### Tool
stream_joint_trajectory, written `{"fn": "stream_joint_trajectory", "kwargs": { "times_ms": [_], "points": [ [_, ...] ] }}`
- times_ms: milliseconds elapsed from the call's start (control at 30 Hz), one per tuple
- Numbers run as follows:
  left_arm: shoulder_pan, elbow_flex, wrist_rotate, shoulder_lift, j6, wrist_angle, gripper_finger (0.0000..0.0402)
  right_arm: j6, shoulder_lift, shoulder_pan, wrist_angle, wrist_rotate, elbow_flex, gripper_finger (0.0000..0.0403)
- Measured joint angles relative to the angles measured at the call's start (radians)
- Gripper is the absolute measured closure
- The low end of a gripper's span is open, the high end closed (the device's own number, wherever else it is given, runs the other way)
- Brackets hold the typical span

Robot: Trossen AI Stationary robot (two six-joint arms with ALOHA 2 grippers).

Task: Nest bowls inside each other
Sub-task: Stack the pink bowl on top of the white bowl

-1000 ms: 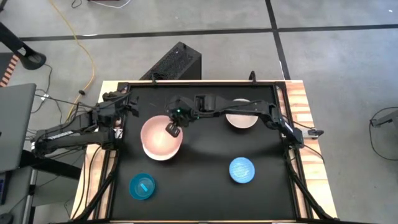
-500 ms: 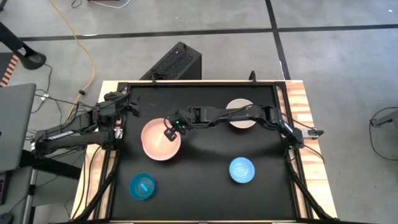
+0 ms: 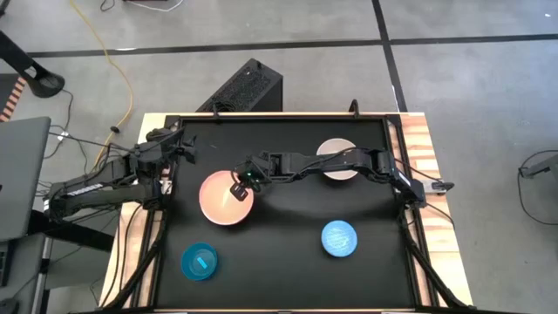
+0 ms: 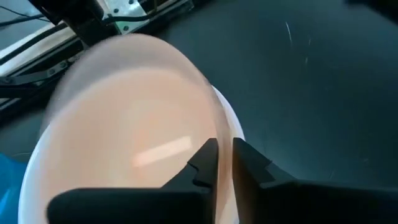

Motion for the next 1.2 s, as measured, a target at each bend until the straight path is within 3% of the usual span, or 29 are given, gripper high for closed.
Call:
{"fn": "stream_joint_trajectory", "kwargs": {
  "times_ms": [267, 567, 700, 900, 1200],
  "points": [
    [0.000, 0.000, -0.001, 0.000, -0.002, 0.000, 0.0173, 0.004, 0.000, -0.004, 0.009, -0.010, 0.000, 0.0295],
    [0.000, 0.000, -0.001, 0.000, 0.002, -0.001, 0.0173, -0.014, -0.002, -0.044, 0.024, -0.205, 0.064, 0.0249],
    [0.000, 0.000, -0.001, 0.000, -0.003, -0.002, 0.0173, -0.038, -0.002, -0.063, 0.032, -0.303, 0.083, 0.0276],
    [0.000, 0.000, -0.001, 0.000, -0.007, -0.002, 0.0173, -0.043, -0.002, -0.098, 0.021, -0.389, 0.058, 0.0389],
    [0.000, 0.000, -0.001, 0.000, -0.010, -0.002, 0.0173, -0.062, 0.019, -0.151, -0.007, -0.515, 0.050, 0.0399]
  ]
}}
